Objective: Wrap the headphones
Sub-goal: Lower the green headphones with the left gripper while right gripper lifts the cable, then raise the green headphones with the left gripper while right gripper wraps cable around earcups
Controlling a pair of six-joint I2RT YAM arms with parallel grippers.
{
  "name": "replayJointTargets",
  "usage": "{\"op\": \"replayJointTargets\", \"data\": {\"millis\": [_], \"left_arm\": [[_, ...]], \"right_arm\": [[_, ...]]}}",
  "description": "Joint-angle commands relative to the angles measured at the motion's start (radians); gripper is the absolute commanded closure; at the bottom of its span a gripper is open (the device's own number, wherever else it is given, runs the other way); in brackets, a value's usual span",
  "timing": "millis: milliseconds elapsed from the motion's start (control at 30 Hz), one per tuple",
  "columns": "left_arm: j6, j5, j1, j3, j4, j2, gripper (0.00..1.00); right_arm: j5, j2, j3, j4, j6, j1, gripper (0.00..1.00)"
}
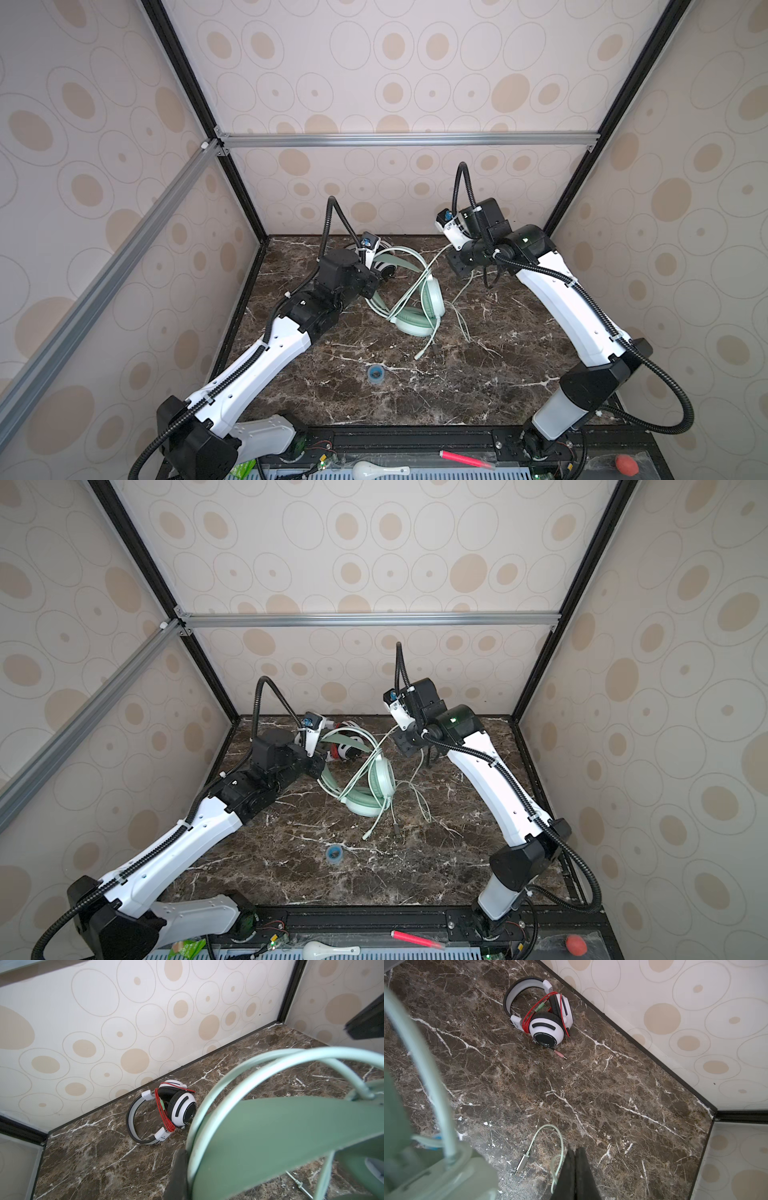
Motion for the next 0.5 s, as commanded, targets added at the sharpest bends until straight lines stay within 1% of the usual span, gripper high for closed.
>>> {"op": "replayJointTargets", "data": {"millis": [0,100,233,333,467], "left_arm": [[-0.046,0.088,-0.007,0.088,-0.023,-0.045,1.0],[-0.078,0.135,-0.007,0.127,-0.031,-0.054,1.0],[-0.115,0.19,-0.007,0.191,-0.032,-0.046,1.0],[-0.132,0.218,-0.007,0.248,-0.033,-0.032,1.0],[-0.15,0.255,-0.007,0.343,-0.032,0.004,1.0]], "right_arm": [[-0.078,-0.053,-0.06,0.075,0.049,-0.029,0.92],[-0.16,-0.113,-0.163,0.183,0.069,-0.04,0.89],[-0.287,-0.2,-0.305,0.348,0.126,-0.074,0.86],[-0.348,-0.257,-0.4,0.466,0.155,-0.091,0.84],[-0.388,-0.298,-0.481,0.572,0.187,-0.107,0.84]]}}
